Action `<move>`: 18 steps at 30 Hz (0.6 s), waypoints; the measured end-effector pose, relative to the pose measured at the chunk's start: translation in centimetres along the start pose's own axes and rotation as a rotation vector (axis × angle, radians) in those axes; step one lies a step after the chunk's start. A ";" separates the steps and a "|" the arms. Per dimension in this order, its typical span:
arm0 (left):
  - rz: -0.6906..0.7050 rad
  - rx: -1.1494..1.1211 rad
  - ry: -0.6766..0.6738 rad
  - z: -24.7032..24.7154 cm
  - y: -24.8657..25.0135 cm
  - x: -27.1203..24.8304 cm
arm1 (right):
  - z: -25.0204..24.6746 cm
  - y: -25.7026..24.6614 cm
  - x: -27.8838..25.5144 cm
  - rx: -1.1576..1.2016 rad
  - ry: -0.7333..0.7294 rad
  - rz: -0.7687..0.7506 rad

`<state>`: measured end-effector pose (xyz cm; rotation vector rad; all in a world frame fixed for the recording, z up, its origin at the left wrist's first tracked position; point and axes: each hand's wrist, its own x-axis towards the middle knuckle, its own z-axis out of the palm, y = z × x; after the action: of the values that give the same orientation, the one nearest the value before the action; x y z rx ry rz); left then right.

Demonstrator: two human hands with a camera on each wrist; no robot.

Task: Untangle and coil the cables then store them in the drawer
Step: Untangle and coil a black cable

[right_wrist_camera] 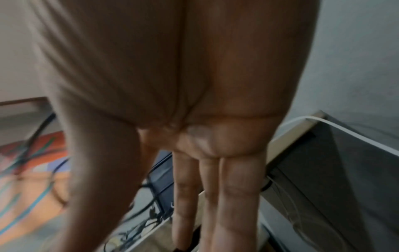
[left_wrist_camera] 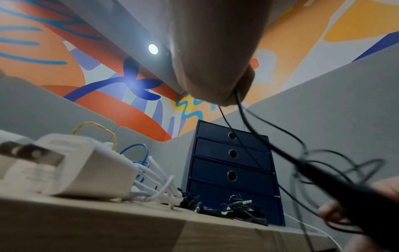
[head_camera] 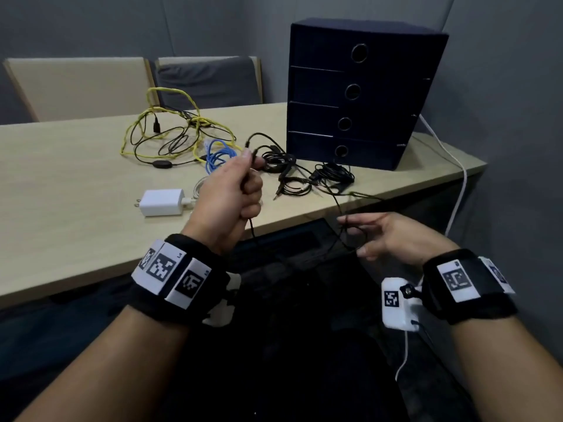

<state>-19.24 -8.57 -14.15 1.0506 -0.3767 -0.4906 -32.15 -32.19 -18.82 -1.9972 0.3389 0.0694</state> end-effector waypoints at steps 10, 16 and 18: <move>-0.002 0.177 -0.116 0.8 -0.5 -1.8 | 3.0 -2.9 -2.0 0.051 0.254 -0.311; -0.075 0.200 -0.191 0.9 -1.3 -3.3 | 7.7 -5.3 0.0 0.200 0.251 -0.478; -0.093 0.176 -0.184 0.5 -1.3 -3.5 | 8.3 -5.4 0.2 0.312 0.209 -0.502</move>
<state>-22.67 -7.53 -15.30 1.2010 -0.5434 -0.6485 -29.67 -22.67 -17.73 -1.7271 -0.0288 -0.4839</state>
